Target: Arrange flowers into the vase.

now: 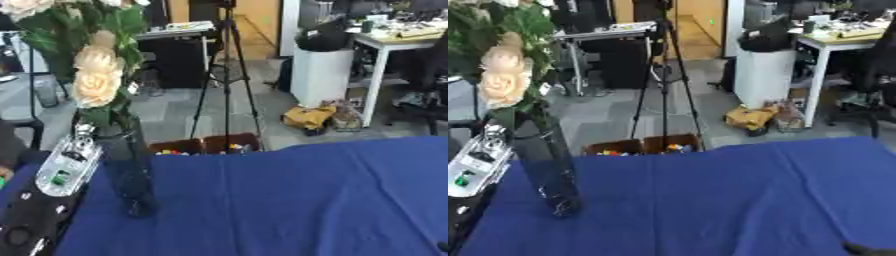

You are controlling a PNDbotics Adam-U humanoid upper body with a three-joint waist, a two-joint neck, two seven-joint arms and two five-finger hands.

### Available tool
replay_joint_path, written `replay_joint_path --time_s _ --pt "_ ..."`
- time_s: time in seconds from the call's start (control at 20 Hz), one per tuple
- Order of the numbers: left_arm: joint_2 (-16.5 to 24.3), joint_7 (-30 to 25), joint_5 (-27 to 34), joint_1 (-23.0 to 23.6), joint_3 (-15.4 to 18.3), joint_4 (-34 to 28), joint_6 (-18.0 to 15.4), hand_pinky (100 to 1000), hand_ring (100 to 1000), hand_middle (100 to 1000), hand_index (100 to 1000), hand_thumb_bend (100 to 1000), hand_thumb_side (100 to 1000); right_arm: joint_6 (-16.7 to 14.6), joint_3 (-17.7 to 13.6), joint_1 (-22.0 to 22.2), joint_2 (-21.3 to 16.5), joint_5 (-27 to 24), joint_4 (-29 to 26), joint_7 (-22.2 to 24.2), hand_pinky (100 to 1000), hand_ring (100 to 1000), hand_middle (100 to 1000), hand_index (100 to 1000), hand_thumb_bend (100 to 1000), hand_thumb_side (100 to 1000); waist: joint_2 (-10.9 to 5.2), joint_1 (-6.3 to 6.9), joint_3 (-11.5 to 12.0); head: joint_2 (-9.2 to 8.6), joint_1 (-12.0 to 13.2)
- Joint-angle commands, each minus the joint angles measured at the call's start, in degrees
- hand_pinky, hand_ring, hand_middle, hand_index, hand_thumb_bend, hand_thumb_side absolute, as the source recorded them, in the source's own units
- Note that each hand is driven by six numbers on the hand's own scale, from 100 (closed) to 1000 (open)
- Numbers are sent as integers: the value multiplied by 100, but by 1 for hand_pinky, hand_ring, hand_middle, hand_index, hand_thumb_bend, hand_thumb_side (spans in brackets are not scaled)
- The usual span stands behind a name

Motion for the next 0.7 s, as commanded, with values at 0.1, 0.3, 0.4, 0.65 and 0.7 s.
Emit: replay_joint_path --time_s 0.1,0.3,0.4,0.65,0.7 --pt "100 117 -284 26 3 -4 2 510 532 528 672 666 747 -14 -39 -40 -78 29 -40 8 907 944 521 769 257 544 15 -33 13 18 12" --pt "104 139 -518 32 13 -64 19 520 542 539 678 684 744 -11 -39 -41 -77 25 -37 11 907 944 521 769 257 544 11 -32 20 13 11" --pt "101 131 -553 33 21 -74 27 520 542 539 678 684 744 -11 -39 -41 -77 24 -37 12 907 944 521 769 257 544 11 -32 20 13 11" --pt "99 123 -571 34 27 -81 34 520 542 539 678 684 744 -10 -39 -41 -77 24 -37 12 907 944 521 769 257 544 11 -33 21 13 11" --pt "99 123 -572 34 28 -81 34 520 542 539 678 684 744 -10 -39 -41 -77 24 -37 12 907 944 521 769 257 544 11 -33 21 13 11"
